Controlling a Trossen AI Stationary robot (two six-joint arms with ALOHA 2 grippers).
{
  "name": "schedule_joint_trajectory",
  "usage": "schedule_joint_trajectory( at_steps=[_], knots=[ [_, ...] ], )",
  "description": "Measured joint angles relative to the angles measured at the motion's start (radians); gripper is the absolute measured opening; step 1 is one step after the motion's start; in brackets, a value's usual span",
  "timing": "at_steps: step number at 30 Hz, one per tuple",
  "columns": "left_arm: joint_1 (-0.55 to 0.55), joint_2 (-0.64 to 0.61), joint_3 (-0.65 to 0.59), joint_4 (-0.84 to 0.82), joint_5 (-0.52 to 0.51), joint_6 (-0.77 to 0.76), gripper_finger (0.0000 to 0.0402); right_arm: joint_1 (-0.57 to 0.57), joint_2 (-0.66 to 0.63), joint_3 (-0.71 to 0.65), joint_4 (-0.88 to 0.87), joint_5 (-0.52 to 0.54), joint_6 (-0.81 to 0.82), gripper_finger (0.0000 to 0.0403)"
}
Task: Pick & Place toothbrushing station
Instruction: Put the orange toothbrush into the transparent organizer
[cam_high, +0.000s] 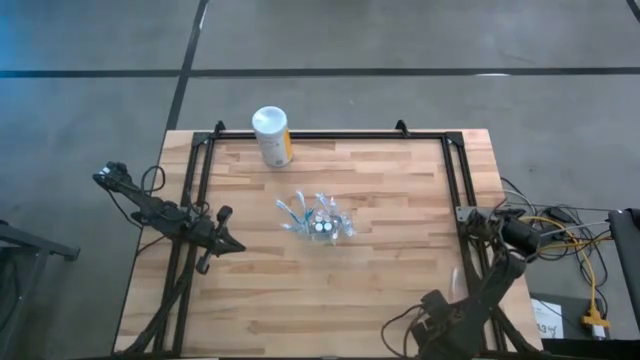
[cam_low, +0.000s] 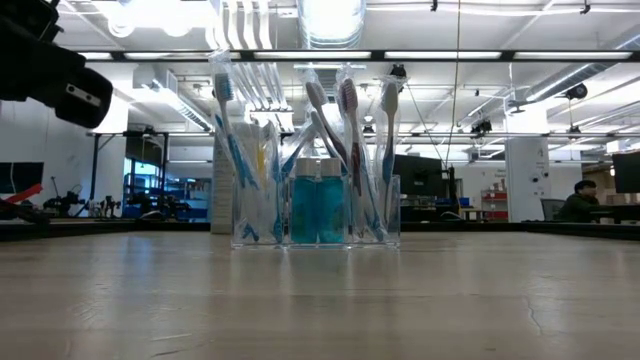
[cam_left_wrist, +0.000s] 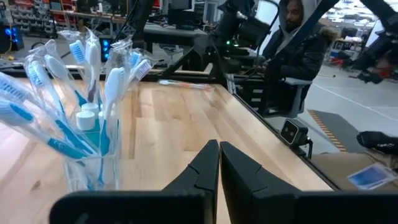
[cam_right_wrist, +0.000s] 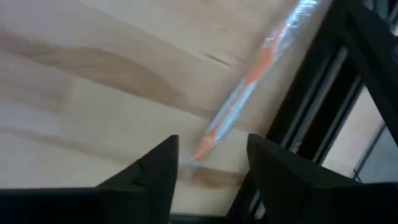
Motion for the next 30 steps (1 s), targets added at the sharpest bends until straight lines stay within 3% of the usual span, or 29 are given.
schedule_joint_trajectory(
  at_steps=[5,11,20,25,30],
  knots=[
    [0.0,0.0,0.0,0.0,0.0,-0.048,0.0019,0.024,-0.002,-0.069,0.025,-0.004,0.046,0.0213],
    [0.0,0.0,0.0,0.0,0.0,-0.07,0.0019,0.024,-0.002,-0.192,0.187,-0.001,0.042,0.0215],
    [0.0,0.0,0.0,-0.001,0.0,-0.08,0.0019,0.045,-0.038,-0.308,0.277,-0.044,0.043,0.0214],
    [0.0,0.0,0.0,0.0,0.0,-0.089,0.0019,0.052,-0.072,-0.406,0.428,-0.018,0.008,0.0195],
    [0.0,0.0,0.0,0.0,0.0,-0.106,0.0019,0.056,-0.093,-0.425,0.462,0.056,-0.056,0.0151]
  ],
)
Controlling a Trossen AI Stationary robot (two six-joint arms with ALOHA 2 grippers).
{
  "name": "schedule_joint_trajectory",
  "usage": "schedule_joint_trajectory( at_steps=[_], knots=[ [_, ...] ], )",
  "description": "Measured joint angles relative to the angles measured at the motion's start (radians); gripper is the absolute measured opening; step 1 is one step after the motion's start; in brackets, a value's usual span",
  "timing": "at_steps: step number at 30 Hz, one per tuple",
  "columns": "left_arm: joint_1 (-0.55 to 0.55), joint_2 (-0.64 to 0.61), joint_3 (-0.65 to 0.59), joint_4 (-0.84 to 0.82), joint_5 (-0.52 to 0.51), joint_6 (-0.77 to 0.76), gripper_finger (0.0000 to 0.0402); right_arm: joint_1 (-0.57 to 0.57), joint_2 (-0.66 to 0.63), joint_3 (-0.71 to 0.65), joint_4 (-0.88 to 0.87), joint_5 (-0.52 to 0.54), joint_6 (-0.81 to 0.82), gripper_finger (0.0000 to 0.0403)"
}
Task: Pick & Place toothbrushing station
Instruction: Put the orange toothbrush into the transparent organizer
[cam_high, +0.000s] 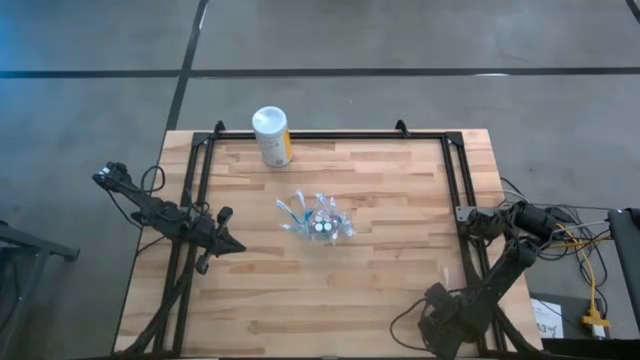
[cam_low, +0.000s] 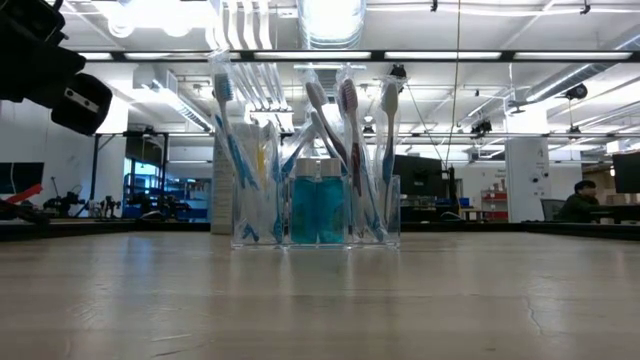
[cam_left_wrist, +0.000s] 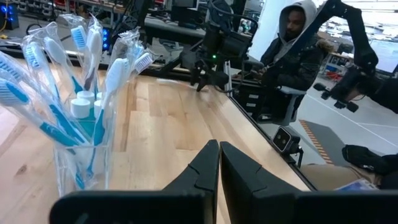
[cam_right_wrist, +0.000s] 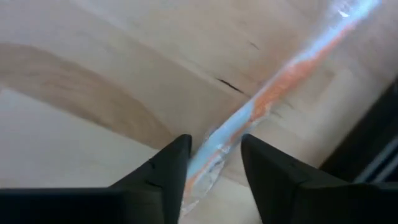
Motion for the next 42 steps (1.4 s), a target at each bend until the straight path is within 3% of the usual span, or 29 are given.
schedule_joint_trajectory(
  at_steps=[3,11,16,22,33,39,42],
  knots=[
    [0.0,0.0,0.0,0.0,0.0,-0.001,0.0019,0.004,-0.001,0.02,-0.004,0.08,-0.078,0.0117],
    [0.0,0.001,0.0,0.0,-0.011,0.006,0.0019,0.002,0.001,0.024,0.005,0.115,-0.162,0.0021],
    [0.0,0.001,0.0,0.0,-0.011,0.006,0.0019,0.002,0.005,0.044,-0.037,0.157,-0.149,0.0022],
    [0.0,0.001,0.0,0.0,-0.012,-0.005,0.0019,-0.015,0.014,0.142,-0.242,0.43,-0.171,0.0022],
    [0.0,0.001,0.0,0.052,-0.096,-0.025,0.0019,-0.142,0.011,0.3,-0.365,0.759,-0.483,0.0021],
    [0.0,0.001,0.0,0.068,-0.197,-0.012,0.0019,-0.206,0.009,0.385,-0.366,1.005,-0.632,0.002],
    [0.0,0.001,0.0,0.083,-0.238,-0.016,0.0019,-0.244,0.008,0.44,-0.349,1.029,-0.759,0.002]
  ],
)
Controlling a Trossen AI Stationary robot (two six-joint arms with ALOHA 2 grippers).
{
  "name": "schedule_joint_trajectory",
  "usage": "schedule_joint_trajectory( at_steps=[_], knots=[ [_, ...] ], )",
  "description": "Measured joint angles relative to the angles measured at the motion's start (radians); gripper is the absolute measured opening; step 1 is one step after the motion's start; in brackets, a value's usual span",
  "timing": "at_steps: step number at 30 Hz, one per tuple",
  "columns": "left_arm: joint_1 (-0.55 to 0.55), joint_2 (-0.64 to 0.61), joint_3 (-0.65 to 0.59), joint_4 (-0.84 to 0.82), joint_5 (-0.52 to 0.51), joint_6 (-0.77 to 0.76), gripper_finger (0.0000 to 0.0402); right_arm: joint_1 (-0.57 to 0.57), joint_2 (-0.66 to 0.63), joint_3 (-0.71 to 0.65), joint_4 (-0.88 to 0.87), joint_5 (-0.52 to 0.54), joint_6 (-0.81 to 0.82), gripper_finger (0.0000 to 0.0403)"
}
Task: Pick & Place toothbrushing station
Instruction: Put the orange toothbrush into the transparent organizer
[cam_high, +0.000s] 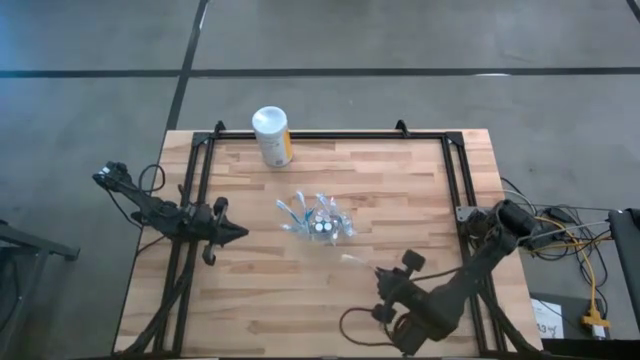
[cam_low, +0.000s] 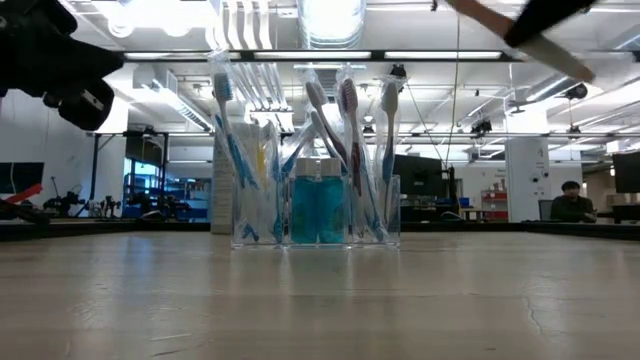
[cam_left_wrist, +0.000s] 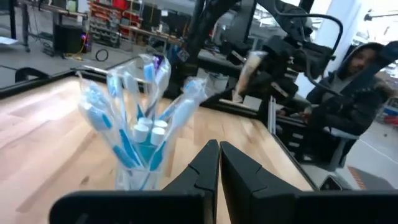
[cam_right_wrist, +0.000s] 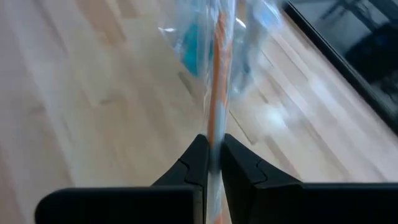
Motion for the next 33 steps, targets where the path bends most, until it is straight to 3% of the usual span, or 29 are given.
schedule_joint_trajectory(
  at_steps=[7,13,17,20,26,29,33],
  knots=[
    [-0.001,0.009,0.0,0.068,0.028,-0.002,0.0019,-0.136,-0.007,0.084,0.204,-0.032,-0.474,0.002],
    [-0.003,0.053,0.0,0.178,0.136,-0.003,0.0019,-0.271,-0.038,0.143,0.512,-0.228,-0.946,0.002],
    [-0.004,0.108,0.0,0.247,0.143,0.009,0.0019,-0.354,-0.047,0.171,0.684,-0.356,-1.152,0.002],
    [-0.011,0.174,0.0,0.319,0.143,0.034,0.002,-0.411,-0.05,0.166,0.832,-0.519,-1.251,0.002],
    [-0.041,0.36,0.005,0.562,0.142,0.159,0.0045,-0.518,-0.039,0.085,1.221,-0.951,-1.34,0.002],
    [-0.045,0.446,0.05,0.653,0.14,0.224,0.0062,-0.546,-0.026,0.081,1.297,-0.973,-1.339,0.002],
    [-0.045,0.541,0.148,0.659,0.095,0.316,0.0087,-0.58,-0.023,0.075,1.293,-0.922,-1.339,0.002]
  ],
)
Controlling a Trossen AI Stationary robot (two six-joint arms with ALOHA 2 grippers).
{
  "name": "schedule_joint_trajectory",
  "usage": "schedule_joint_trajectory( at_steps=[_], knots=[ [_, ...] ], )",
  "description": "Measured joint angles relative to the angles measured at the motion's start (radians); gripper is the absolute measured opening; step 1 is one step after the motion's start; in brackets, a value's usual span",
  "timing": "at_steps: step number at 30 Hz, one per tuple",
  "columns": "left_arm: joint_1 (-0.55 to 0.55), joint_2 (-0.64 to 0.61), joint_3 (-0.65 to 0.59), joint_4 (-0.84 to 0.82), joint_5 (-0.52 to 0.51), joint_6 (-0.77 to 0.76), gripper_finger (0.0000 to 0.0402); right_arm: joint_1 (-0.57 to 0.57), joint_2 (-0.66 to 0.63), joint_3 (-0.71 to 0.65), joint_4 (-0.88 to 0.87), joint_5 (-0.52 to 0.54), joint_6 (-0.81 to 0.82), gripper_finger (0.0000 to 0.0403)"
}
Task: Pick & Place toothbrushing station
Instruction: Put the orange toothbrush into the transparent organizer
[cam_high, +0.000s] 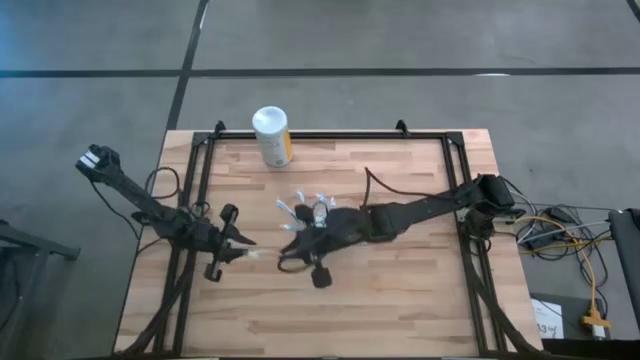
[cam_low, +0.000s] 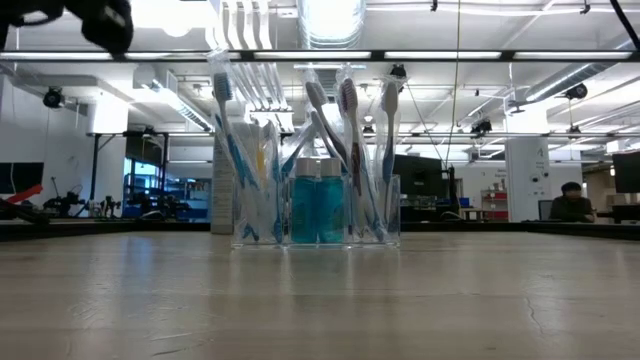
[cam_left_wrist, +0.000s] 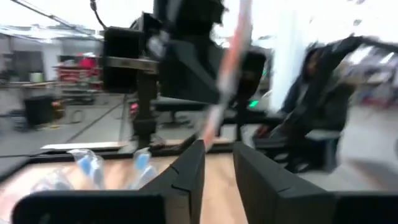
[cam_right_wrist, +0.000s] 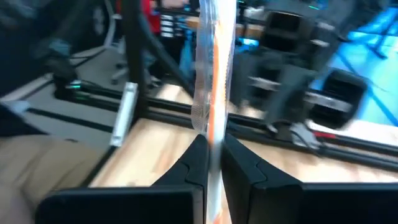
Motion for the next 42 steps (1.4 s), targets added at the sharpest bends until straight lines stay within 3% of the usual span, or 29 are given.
schedule_joint_trajectory(
  at_steps=[9,18,30,35,42],
  knots=[
    [0.004,0.122,0.197,-0.007,-0.146,0.262,0.0152,-0.037,0.0,-0.012,0.007,0.002,-0.017,0.002],
    [0.006,0.178,0.282,-0.01,-0.154,0.261,0.0195,-0.04,0.0,-0.024,0.013,0.04,-0.025,0.002],
    [0.042,0.193,0.287,-0.004,-0.163,0.22,0.0195,-0.042,0.053,-0.025,0.111,0.053,-0.017,0.002],
    [0.041,0.193,0.286,-0.024,-0.147,0.194,0.0176,-0.042,0.075,-0.025,0.174,0.061,0.008,0.002],
    [0.042,0.195,0.278,-0.031,-0.069,0.153,0.0075,-0.04,0.082,-0.024,0.213,0.076,-0.006,0.002]
  ],
)
